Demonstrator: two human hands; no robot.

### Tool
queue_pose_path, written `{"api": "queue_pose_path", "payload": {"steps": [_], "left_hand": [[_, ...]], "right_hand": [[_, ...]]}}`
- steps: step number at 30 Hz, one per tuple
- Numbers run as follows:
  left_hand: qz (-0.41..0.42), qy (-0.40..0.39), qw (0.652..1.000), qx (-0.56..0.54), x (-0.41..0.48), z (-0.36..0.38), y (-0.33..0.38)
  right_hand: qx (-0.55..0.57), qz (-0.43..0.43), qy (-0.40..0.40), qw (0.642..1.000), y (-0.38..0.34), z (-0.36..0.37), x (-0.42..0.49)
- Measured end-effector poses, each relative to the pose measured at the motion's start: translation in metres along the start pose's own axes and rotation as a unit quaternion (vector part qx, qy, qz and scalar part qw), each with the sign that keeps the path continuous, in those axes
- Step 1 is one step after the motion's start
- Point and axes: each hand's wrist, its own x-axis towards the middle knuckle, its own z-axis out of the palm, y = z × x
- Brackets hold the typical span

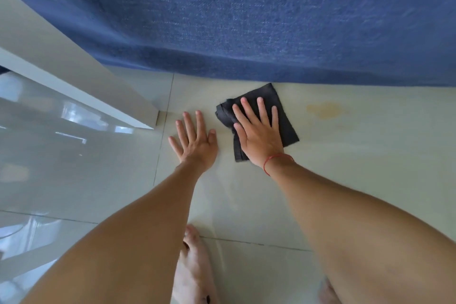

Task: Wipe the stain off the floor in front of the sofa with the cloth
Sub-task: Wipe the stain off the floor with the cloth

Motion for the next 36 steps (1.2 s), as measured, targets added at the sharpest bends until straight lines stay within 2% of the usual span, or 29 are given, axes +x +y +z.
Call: {"api": "queue_pose_path", "payload": {"steps": [3,6,9,13,17,19,25,30,32,36], "left_hand": [[-0.009,0.054,0.998,-0.025,-0.006,0.001,0.009],[0.028,0.098,0.995,0.013,-0.011,0.003,0.031],[0.093,0.035,0.994,0.047,-0.015,0.016,0.057],[0.079,-0.022,0.996,0.047,-0.015,0.026,0.068],[0.075,-0.05,0.994,0.053,-0.016,0.022,0.072],[0.074,-0.052,0.994,0.053,-0.014,0.021,0.073],[0.065,-0.066,0.994,0.049,-0.013,0.019,0.07],[0.065,-0.071,0.994,0.049,-0.014,0.016,0.069],[0.07,-0.072,0.994,0.04,-0.017,0.015,0.071],[0.073,-0.064,0.995,0.035,-0.017,0.017,0.069]], "right_hand": [[-0.016,-0.061,-0.012,0.998,0.023,-0.001,-0.031],[-0.023,-0.058,-0.025,0.998,0.06,-0.008,-0.061],[-0.014,0.02,-0.014,1.0,0.104,-0.02,-0.088],[0.0,0.142,0.016,0.99,0.139,-0.035,-0.076],[0.028,0.248,0.053,0.967,0.122,-0.033,-0.036],[0.032,0.237,0.05,0.97,0.106,-0.032,-0.015],[0.024,0.104,0.02,0.994,0.044,-0.013,-0.007],[0.011,-0.016,-0.01,1.0,0.074,-0.011,-0.063],[0.002,0.009,-0.005,1.0,0.106,-0.016,-0.083],[0.014,0.148,0.021,0.989,0.15,-0.032,-0.089]]}}
